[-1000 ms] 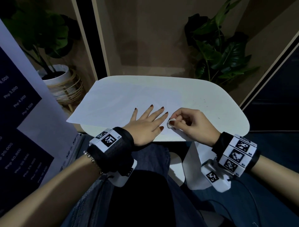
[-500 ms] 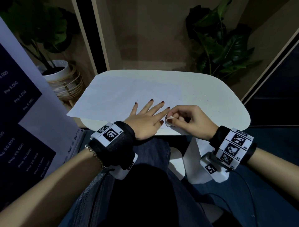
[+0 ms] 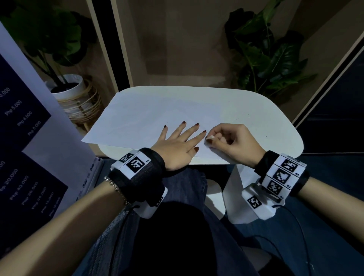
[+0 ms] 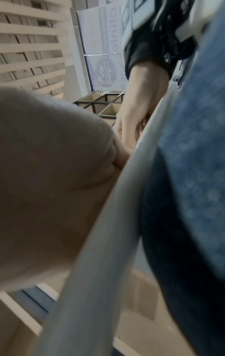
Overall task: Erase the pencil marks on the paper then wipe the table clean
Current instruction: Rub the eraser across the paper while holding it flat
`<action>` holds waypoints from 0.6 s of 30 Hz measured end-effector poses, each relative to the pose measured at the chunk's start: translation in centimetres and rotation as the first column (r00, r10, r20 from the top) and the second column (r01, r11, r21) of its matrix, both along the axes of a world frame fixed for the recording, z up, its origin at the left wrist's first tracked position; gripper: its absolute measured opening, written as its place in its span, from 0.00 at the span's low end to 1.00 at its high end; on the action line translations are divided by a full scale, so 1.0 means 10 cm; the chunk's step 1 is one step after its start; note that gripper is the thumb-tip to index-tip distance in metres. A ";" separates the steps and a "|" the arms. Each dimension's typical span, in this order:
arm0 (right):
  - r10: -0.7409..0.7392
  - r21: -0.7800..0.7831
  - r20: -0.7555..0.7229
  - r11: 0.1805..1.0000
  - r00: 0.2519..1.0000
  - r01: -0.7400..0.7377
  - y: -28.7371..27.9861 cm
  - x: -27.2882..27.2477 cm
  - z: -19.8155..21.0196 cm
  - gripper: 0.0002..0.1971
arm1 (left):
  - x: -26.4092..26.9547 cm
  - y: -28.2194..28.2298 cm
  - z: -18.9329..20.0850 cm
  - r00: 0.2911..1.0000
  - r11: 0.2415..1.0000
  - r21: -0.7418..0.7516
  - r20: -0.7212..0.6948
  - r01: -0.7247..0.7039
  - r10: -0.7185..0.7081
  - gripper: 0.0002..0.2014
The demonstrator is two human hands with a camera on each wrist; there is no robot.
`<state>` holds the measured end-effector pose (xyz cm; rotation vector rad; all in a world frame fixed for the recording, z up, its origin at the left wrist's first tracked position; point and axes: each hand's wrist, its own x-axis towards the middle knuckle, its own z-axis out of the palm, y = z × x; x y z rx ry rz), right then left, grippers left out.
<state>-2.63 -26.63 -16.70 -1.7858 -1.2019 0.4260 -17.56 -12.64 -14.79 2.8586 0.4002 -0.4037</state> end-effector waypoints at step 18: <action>-0.110 0.000 -0.076 0.994 0.991 0.110 0.00 0.07 0.00 0.02 | -0.01 0.00 -0.01 1.000 1.000 -0.001 0.003 0.000 0.000 0.26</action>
